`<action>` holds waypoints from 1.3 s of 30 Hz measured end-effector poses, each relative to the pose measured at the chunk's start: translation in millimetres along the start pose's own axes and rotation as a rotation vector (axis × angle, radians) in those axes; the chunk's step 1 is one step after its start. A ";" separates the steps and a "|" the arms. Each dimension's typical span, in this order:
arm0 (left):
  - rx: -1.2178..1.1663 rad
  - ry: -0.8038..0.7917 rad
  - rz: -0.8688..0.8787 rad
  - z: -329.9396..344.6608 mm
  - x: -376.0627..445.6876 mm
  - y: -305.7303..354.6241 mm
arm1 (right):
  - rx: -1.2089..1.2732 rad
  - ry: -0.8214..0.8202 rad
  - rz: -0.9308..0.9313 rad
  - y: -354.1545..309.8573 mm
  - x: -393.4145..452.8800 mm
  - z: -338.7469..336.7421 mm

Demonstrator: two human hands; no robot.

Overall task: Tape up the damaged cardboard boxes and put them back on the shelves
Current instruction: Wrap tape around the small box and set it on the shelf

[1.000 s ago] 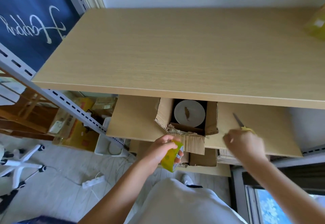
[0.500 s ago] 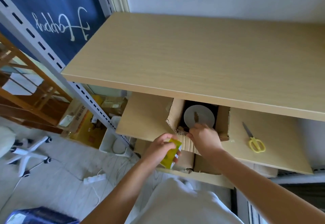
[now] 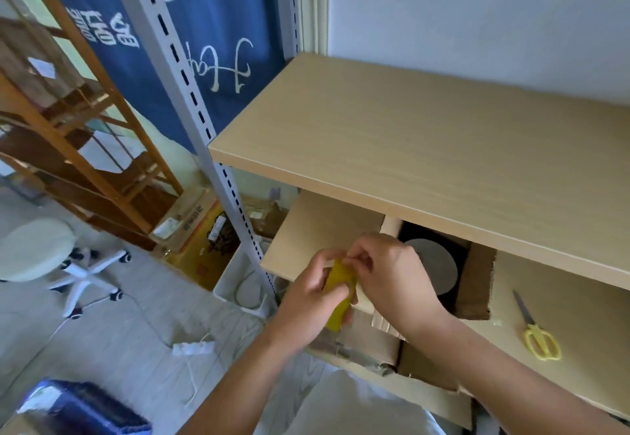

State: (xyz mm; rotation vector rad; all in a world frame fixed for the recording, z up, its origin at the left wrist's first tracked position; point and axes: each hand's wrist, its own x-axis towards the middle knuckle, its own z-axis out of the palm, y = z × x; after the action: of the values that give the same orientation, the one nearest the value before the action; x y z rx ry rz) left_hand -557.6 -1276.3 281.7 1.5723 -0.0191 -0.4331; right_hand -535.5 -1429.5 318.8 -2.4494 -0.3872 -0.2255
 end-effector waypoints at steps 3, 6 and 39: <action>-0.026 0.084 -0.030 -6.2 6.5 14.7 | -0.203 0.108 -0.334 -22.4 12.6 -21.5; -0.055 0.108 0.004 -8.4 9.4 39.4 | -0.165 0.129 -0.298 -41.8 35.3 -52.6; 0.442 0.178 -0.340 44.0 71.8 -71.6 | -0.237 -0.345 0.399 142.5 -69.4 29.3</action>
State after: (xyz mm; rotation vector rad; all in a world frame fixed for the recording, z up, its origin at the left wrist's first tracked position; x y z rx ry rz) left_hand -521.7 -1334.1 194.5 2.0563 0.3121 -0.5789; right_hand -552.0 -1533.6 196.9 -2.7390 -0.0058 0.3428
